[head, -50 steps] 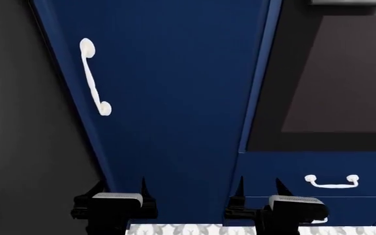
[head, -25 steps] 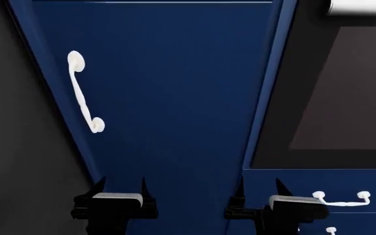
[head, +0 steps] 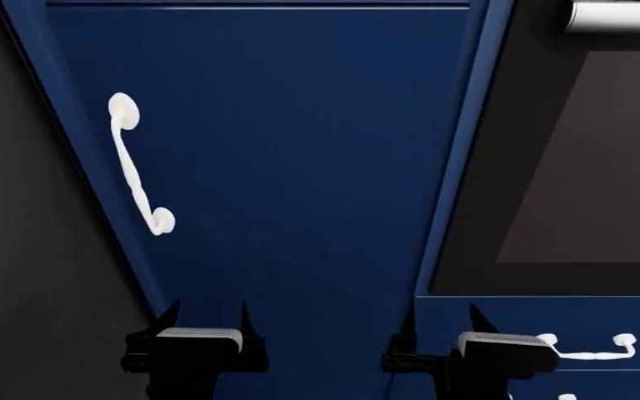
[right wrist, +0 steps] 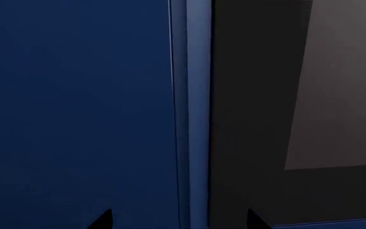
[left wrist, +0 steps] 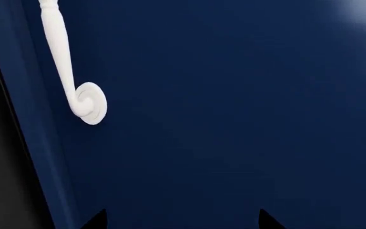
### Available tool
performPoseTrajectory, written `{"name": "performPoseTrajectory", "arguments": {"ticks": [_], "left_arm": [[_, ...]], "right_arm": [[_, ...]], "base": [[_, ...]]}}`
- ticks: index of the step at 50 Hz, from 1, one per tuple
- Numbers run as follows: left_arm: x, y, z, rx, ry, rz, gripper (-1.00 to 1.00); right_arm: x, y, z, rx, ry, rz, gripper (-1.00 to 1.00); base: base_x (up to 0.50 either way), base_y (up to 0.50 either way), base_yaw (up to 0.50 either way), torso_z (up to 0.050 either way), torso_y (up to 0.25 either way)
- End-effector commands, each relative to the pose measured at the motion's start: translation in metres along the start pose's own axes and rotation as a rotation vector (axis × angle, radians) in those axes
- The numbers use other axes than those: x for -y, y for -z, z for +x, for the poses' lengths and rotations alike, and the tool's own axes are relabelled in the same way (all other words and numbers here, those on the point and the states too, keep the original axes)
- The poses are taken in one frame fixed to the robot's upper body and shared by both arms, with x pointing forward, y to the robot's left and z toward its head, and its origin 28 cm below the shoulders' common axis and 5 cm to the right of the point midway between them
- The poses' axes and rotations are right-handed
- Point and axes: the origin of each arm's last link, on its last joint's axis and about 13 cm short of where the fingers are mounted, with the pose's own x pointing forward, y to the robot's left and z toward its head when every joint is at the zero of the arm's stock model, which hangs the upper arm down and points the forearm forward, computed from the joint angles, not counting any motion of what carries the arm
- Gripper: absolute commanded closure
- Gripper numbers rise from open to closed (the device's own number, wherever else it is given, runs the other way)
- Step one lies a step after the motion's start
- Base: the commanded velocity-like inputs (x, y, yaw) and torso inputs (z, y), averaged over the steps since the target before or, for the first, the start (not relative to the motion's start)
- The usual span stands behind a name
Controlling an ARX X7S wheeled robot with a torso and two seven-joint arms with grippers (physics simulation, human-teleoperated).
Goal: Close the fridge door
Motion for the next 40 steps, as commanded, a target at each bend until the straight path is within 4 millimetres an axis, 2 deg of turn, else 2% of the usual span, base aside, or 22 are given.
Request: {"name": "performPoseTrajectory", "arguments": {"ticks": [1,6,16,27,29,32,35,40], "left_arm": [[0.000,0.000,0.000,-0.001,0.000,0.003,-1.00],[0.000,0.000,0.000,-0.001,0.000,0.002,-1.00],[0.000,0.000,0.001,-0.001,-0.001,0.001,-1.00],[-0.001,-0.003,-0.002,0.042,-0.027,-0.010,-1.00],[-0.001,-0.010,-0.006,0.074,-0.078,-0.079,-1.00],[-0.003,-0.039,-0.014,0.178,-0.250,-0.192,-1.00],[-0.007,-0.057,-0.019,0.258,-0.433,-0.247,-1.00],[-0.019,-0.058,-0.015,0.263,-0.726,-0.205,-1.00]], "right_arm": [[0.000,0.001,0.001,0.001,0.000,0.001,-1.00],[0.000,0.001,0.001,0.006,-0.006,-0.001,-1.00],[0.000,0.000,0.000,0.010,-0.012,-0.001,-1.00],[0.000,0.001,0.000,0.008,-0.009,0.003,-1.00],[0.000,0.001,0.000,0.008,-0.007,0.002,-1.00],[0.000,0.001,0.000,0.006,-0.006,0.000,-1.00],[0.000,0.001,0.000,0.001,-0.008,-0.003,-1.00],[-0.001,0.001,0.000,-0.005,-0.013,-0.005,-1.00]], "base": [[0.00,0.00,0.00,0.000,0.000],[0.00,0.04,0.00,0.000,0.000],[0.00,0.29,0.00,0.000,0.000],[0.00,0.01,0.00,0.000,0.000],[0.00,0.00,0.00,0.000,0.000],[0.00,0.00,0.00,0.000,0.000],[0.00,0.00,0.00,0.000,0.000],[0.00,0.00,0.00,0.000,0.000]]}}
